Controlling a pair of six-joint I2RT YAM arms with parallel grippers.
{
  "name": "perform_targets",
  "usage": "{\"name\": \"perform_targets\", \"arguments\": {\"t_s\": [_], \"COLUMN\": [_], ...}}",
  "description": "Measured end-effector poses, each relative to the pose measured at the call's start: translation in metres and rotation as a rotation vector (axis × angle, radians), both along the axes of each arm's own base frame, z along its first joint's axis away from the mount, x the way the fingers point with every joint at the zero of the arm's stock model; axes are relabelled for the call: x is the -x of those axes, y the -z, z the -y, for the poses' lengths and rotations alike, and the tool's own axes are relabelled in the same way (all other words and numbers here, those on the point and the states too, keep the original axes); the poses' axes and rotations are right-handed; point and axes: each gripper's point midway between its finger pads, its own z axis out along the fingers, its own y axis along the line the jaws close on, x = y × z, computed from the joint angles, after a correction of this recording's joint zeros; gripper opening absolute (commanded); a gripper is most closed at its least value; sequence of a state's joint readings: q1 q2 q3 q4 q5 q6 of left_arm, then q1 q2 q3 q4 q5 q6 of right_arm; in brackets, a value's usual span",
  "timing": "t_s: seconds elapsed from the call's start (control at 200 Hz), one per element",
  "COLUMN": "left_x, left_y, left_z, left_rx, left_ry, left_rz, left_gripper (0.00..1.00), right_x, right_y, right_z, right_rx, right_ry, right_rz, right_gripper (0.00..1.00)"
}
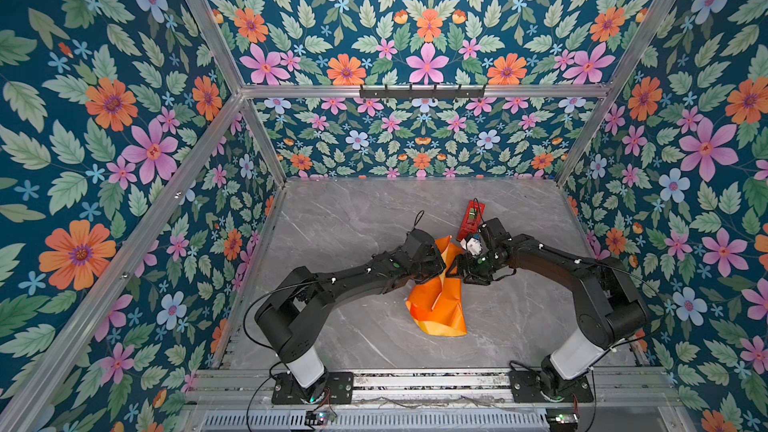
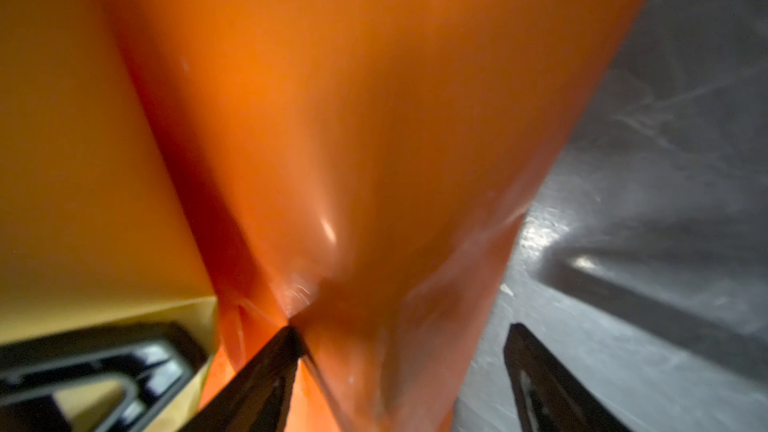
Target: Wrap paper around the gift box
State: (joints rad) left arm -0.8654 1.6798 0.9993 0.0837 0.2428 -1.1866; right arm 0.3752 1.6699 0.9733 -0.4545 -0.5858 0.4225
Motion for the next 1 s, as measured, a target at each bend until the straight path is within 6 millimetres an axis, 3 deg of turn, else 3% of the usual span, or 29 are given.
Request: {"name": "perform_targets", "arguments": {"t_s": [0.335, 0.6, 1.0], "left_x": [-0.007, -0.005, -0.017], "left_y": [0.009, 0.011, -0.01], "left_z": [0.001, 0.001, -0.003], "left_rx": [0.016, 0.004, 0.038], "left_ry": [-0.038, -0.016, 0.032], "left_rz": [-0.02, -0.007, 0.033], "left_gripper": [0.0, 0.07, 0.0], "right_x": [-0.001, -0.002, -0.002], "right_y": [-0.001, -0.001, 0.0], "right_z": [-0.001, -0.001, -0.002], "right_rx": [-0.006, -0.006, -0.008], "right_ry": [0.009, 0.008, 0.008], "right_rz": [-0.007, -0.007, -0.011], "right_gripper": [0.78, 0.78, 0.78]}}
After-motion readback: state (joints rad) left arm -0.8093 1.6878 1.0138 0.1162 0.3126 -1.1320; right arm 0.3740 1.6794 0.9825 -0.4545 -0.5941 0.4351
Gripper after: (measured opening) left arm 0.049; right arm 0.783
